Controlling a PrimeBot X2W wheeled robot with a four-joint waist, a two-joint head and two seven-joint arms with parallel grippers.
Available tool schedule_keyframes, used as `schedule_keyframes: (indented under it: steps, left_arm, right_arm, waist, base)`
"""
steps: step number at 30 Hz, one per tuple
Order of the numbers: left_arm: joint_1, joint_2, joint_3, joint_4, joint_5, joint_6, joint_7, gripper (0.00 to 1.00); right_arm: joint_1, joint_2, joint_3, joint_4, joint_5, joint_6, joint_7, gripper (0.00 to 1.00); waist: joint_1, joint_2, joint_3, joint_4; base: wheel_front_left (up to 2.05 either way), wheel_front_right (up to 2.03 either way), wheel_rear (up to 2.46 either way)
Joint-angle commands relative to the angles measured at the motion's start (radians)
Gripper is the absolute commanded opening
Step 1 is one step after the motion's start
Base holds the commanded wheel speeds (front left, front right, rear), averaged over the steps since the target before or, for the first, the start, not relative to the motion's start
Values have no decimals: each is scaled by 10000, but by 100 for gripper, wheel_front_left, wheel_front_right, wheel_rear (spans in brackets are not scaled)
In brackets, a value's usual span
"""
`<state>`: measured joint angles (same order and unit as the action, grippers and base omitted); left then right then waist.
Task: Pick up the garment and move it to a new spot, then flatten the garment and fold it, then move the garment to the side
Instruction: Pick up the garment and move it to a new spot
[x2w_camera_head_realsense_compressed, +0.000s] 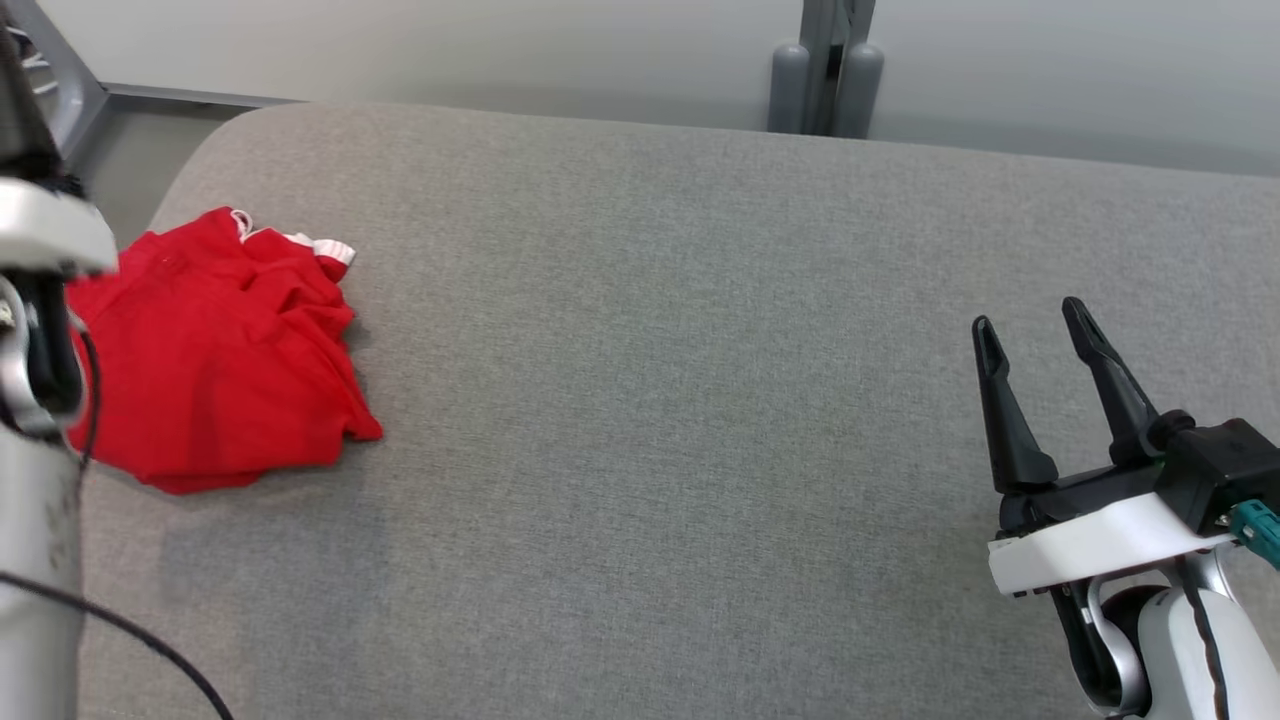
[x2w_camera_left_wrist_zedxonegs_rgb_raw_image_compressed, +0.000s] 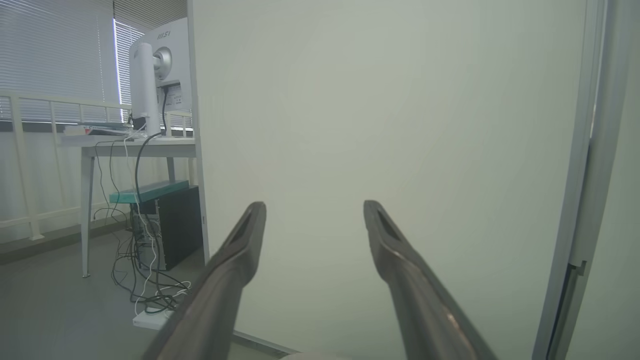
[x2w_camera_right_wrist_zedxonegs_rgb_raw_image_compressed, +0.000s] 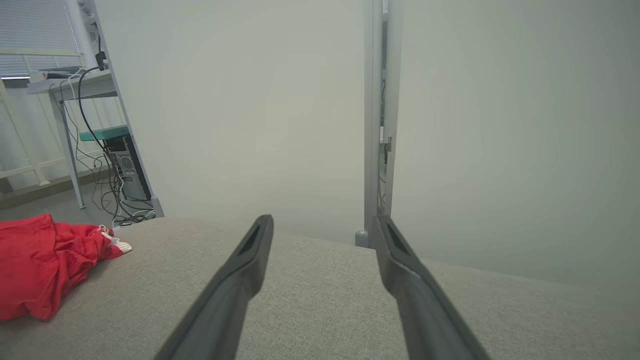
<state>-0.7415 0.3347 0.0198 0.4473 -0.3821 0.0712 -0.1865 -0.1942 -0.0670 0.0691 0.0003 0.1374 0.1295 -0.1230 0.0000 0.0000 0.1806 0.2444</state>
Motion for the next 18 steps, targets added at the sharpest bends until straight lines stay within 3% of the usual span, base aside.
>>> schedule_keyframes:
  steps: [1, 9, 18]
  left_arm:
    - [509, -20, 104, -391, -115, 149, -24, 100]
    - [3700, -521, 267, -2945, -217, 730, -184, 100]
    - [5722, -774, -481, -3607, 213, 749, -12, 100]
  right_arm:
    - [68, -8, -41, -41, -18, 21, 14, 100]
    - [106, 48, 54, 53, -25, 23, 63, 100]
    - [441, 47, 139, 376, -23, 21, 110, 100]
  waist:
    - [0, 0, -137, 113]
    - [0, 0, -374, 306]
    - [0, 0, -753, 490]
  base:
    - [0, 0, 0]
    - [0, 0, 0]
    - [0, 0, 0]
